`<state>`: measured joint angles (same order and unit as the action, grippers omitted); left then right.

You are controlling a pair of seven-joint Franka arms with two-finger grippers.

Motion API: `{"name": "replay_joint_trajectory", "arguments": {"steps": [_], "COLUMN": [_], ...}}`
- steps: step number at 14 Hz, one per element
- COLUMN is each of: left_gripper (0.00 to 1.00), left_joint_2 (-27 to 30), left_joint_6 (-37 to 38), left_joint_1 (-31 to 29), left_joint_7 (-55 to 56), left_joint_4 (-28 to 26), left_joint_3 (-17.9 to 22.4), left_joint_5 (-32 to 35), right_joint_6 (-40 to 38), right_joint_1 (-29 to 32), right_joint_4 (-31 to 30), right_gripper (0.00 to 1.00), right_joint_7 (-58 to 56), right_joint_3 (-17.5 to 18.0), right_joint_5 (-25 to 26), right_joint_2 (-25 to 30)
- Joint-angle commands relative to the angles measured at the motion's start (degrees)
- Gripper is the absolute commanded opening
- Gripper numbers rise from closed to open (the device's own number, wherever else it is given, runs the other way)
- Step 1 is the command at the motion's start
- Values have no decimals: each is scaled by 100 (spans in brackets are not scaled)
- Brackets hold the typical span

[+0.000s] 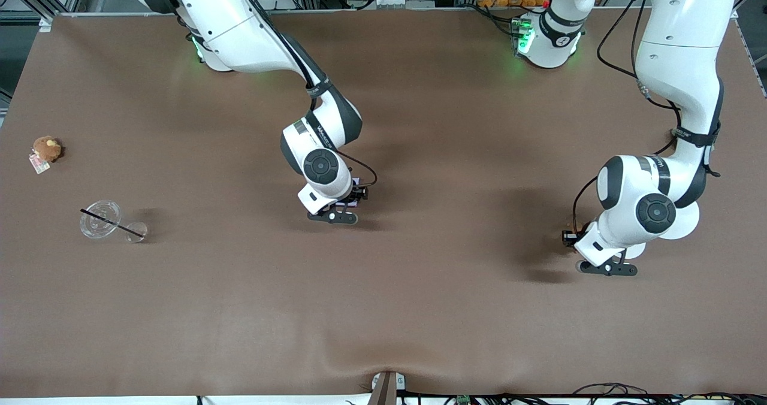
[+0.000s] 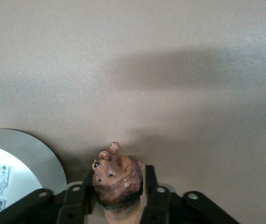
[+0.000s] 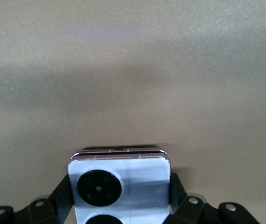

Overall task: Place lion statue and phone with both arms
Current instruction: 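Carry the lion toward the lamp while the right gripper grasps the phone, then set the lion beside the lamp while the right gripper carries the phone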

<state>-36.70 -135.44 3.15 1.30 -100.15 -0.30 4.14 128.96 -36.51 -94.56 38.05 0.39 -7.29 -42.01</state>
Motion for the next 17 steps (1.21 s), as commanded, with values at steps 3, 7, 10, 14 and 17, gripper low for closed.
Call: {"name": "replay_joint_trajectory", "arguments": {"steps": [3, 7, 10, 14, 17], "left_gripper": [100, 100, 100, 100, 100], "left_joint_2": [250, 733, 1128, 1963, 2456], "left_joint_6": [201, 1639, 2652, 3242, 3462], "left_joint_1": [-69, -16, 2, -51, -69], "left_joint_7": [-51, -7, 28, 37, -7], "left_joint_4": [154, 758, 1191, 1218, 1366], "left_joint_3": [-49, -84, -119, -164, -172], "left_joint_5": [105, 8, 17, -1, -62], "right_joint_6": [-932, -1145, -1102, -436, -153], "right_joint_1": [529, 1960, 3085, 3650, 3765], "right_joint_4": [-89, -63, 103, 254, 262], "right_gripper": [21, 22, 24, 26, 26], "right_joint_7": [-183, -2007, -3300, -3612, -3629], "right_joint_3": [-250, -259, -268, -268, -268], "right_joint_5": [17, 96, 542, 966, 966], "right_joint_2": [886, 1090, 1002, 476, 247]}}
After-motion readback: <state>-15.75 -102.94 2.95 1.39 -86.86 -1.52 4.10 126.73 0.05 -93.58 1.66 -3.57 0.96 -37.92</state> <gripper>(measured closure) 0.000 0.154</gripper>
